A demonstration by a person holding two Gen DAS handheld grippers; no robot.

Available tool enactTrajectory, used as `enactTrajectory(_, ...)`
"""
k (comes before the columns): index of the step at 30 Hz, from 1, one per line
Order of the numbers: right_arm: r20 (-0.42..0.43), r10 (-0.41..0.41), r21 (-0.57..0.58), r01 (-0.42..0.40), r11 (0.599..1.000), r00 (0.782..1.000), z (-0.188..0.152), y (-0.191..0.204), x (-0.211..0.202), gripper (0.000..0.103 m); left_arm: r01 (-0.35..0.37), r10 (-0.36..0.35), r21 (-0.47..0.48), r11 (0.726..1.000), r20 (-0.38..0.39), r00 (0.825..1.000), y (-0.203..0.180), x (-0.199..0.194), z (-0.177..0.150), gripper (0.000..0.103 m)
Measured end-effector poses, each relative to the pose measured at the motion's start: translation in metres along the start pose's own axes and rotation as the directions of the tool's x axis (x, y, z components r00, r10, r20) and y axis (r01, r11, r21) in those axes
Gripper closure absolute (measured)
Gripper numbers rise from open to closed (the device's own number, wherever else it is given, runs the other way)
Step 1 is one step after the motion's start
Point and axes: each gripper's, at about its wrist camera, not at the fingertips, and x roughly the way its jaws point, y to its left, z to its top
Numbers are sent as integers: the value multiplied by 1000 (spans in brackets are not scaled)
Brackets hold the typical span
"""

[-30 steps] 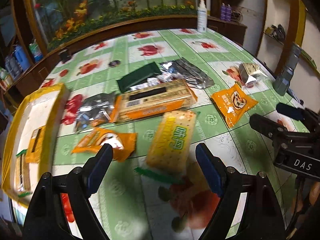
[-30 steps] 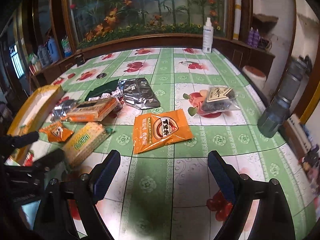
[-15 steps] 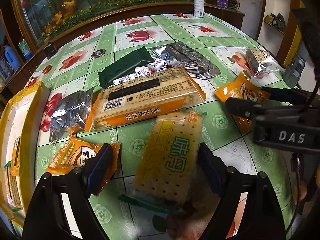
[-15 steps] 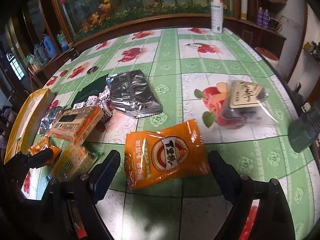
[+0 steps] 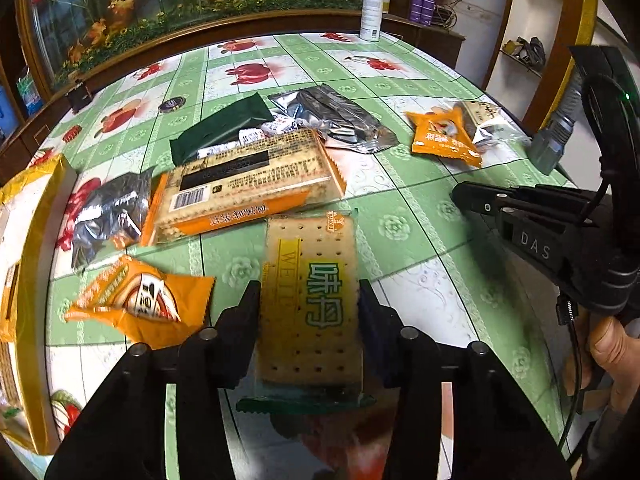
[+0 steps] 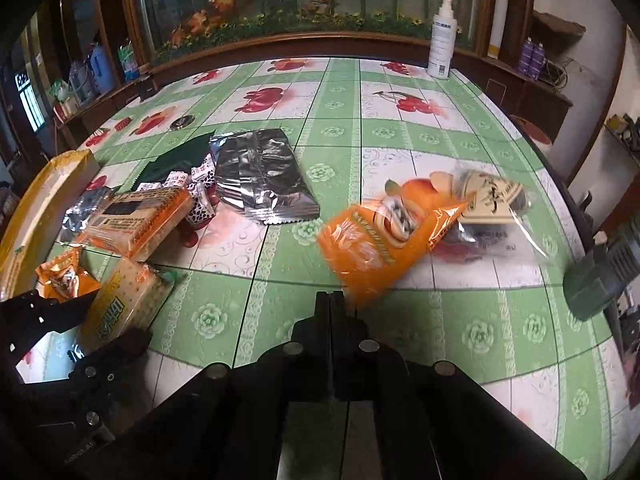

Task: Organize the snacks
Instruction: 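Grasp the yellow cracker pack with left gripper while right grasps orange chip bag, then carry both packs to the yellow tray and release them inside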

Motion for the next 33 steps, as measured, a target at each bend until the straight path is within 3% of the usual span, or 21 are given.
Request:
enactTrajectory(12,56,188,79,-192,978,981,-24,-17,-43,100,90,-88,-95,991,26,996,24,-27,-15,59)
enactTrajectory(14,50,182,103,-186,977,982,-19,-22,-38,87,60,-59,-75,995,17,998,21,-25,-15,59)
enactTrajectory(15,55,172,114,-178,977,983,-15,-26,-35,63,45,-44,-63,997,16,999,19,-25,-15,59)
enactTrajectory(17,85,129,121,-139,983,988,-3,-34,-29,39,34,-33,-48,998,14,999,15,-24,-16,59)
enactTrajectory(18,91,102,123,-113,986,991,3,-37,-27,35,34,-33,-43,998,11,999,14,-23,-15,59)
enactTrajectory(23,60,52,121,-59,991,997,44,-48,5,33,4,-4,-41,999,-1,1000,13,-18,-13,59)
enactTrajectory(28,0,17,59,-17,998,1000,59,-34,40,34,0,-2,-77,997,-26,1000,23,-7,-8,57)
enactTrajectory(30,16,-47,12,47,999,999,55,-26,41,44,-15,14,-65,998,-19,1000,22,-4,-7,57)
enactTrajectory(33,13,-23,7,23,1000,1000,48,-22,33,49,-35,35,-48,998,-12,999,19,-5,-9,59)
